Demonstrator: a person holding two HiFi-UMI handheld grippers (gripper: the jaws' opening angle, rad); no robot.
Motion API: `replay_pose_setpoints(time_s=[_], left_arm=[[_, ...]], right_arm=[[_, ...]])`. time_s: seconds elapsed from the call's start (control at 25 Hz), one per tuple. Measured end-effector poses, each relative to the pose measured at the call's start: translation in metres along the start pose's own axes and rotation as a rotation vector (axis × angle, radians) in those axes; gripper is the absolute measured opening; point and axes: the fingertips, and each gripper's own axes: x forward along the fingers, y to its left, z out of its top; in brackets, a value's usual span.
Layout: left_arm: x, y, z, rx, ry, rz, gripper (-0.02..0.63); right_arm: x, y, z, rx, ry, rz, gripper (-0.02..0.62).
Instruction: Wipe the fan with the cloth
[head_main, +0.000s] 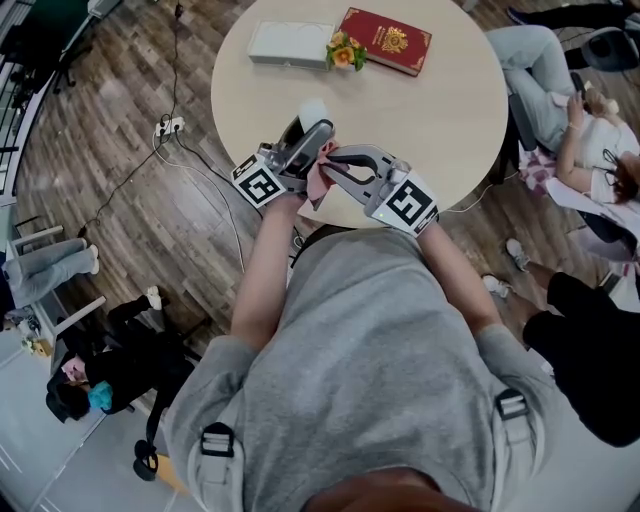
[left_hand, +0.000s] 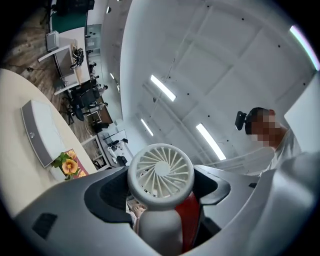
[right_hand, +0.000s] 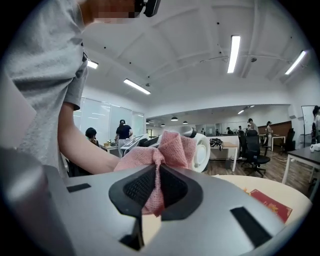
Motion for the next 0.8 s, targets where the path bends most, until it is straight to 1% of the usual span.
replay_pose_setpoints(time_s=[0.12, 0.24, 0.36, 0.44, 0.52, 0.64, 0.72, 0.8], left_arm=[[0.001, 0.003, -0.003, -0.019, -0.005, 0.014, 0.374], [0.002, 0.004, -0.006, -0.039, -0.01, 0.02, 0.375], [0.002, 0.005, -0.008, -0.046, -0.01, 0.026, 0.376], [0.002, 0.006, -0.007, -0.055, -0.02, 0.028, 0.375], [0.003, 0.007, -0.004, -0.059, -0.034, 0.026, 0.376], [0.006, 0.006, 0.002, -0.07, -0.06, 0.0, 0.376], [0.009, 0.001, 0.008, -0.08, -0.083, -0.035, 0.376], [0.006, 0.001, 0.014, -0.087, -0.103, -0.043, 0.375]], right_arm=[[0.001, -0.005, 0.003, -0.033, -0.01, -0.037, 0.028], [0.001, -0.006, 0.006, 0.018, -0.033, -0.059, 0.028], [0.001, -0.003, 0.003, 0.04, -0.017, -0.017, 0.028], [0.001, 0.001, -0.001, 0.049, 0.002, 0.024, 0.028], [0.0, 0.004, -0.004, 0.059, 0.012, 0.046, 0.028], [-0.006, 0.003, -0.008, 0.082, 0.009, 0.05, 0.028], [-0.009, 0.003, -0.013, 0.072, 0.022, 0.059, 0.028], [-0.013, 0.004, -0.016, 0.073, 0.031, 0.06, 0.028]])
